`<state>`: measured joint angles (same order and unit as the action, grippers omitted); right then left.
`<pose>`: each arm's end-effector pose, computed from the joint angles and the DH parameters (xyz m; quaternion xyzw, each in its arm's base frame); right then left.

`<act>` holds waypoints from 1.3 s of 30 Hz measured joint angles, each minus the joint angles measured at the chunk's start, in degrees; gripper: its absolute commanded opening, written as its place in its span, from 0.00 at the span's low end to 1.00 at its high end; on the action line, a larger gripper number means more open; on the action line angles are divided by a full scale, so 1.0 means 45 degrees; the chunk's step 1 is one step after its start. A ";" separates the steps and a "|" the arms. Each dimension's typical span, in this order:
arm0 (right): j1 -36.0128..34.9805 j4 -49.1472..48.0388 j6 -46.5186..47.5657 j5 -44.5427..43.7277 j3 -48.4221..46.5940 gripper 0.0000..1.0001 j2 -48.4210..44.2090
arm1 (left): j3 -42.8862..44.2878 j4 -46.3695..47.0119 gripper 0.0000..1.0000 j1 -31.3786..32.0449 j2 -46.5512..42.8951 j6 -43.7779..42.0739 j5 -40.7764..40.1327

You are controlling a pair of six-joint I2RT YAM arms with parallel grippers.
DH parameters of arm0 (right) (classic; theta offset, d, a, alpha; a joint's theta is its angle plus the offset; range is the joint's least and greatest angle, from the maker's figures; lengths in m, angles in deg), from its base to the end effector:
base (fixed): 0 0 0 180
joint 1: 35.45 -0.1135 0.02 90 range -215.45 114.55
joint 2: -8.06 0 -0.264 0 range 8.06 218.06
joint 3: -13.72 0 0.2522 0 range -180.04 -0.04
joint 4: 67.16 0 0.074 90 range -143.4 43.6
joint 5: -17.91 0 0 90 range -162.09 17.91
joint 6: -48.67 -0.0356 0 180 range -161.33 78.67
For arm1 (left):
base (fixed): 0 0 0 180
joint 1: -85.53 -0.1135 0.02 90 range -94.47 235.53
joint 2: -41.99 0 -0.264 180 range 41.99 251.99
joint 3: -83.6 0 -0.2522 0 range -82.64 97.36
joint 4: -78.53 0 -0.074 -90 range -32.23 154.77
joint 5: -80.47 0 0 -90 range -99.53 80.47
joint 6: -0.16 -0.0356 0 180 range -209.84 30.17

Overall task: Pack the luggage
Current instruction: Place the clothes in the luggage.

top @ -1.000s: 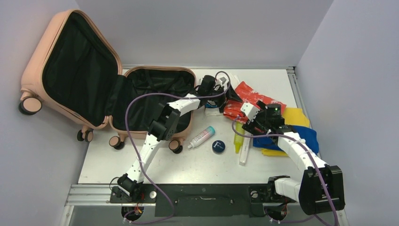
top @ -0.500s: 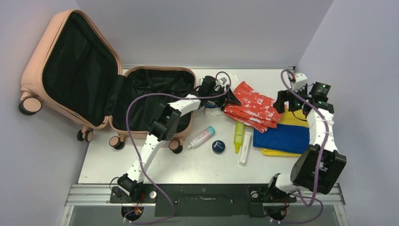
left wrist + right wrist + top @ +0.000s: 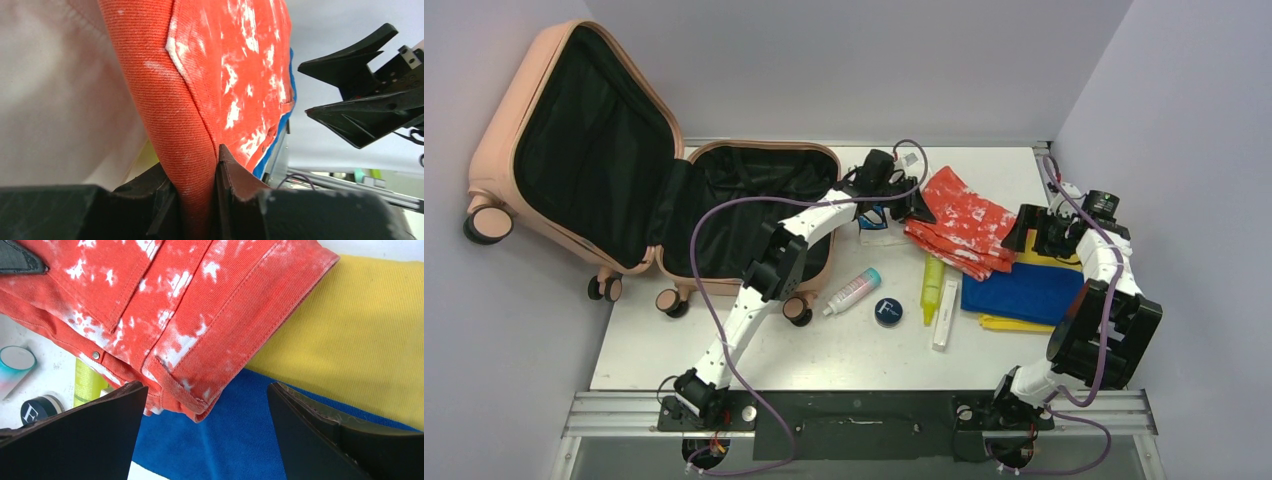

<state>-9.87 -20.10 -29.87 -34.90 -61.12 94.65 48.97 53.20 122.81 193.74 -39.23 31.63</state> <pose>0.2837 -0.1119 0.2381 0.0271 0.9165 0.2103 0.3392 0.4544 -0.3754 0.1574 0.0751 0.8320 -0.5375 0.1152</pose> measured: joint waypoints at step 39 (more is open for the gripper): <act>0.0131 -0.9321 -1.1400 0.6062 0.2477 0.90 0.0622 | 0.1647 -0.1656 0.09 0.0704 -0.3662 -0.3526 -0.3283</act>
<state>-9.28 -62.04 -81.17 -7.62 -49.97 97.45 56.38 45.74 125.98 177.26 -55.09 16.86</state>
